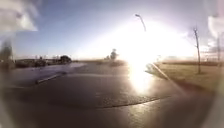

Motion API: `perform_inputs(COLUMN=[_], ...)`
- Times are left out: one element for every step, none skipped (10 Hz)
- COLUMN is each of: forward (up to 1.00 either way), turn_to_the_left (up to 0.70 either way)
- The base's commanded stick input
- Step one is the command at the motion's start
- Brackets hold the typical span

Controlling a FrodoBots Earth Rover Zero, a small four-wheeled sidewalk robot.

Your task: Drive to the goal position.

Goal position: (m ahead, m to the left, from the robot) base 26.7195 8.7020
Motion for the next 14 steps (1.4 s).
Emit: perform_inputs(forward=[0.70, 0.70, 0.70, 0.70, 0.70, 0.70, 0.70, 0.70, 0.70, 0.70, 0.70, 0.70, 0.70, 0.70], turn_to_the_left=[0.00, 0.00, 0.00, 0.00, 0.00, 0.00, 0.00, 0.00, 0.00, 0.00, 0.00, 0.00, 0.00, 0.00])
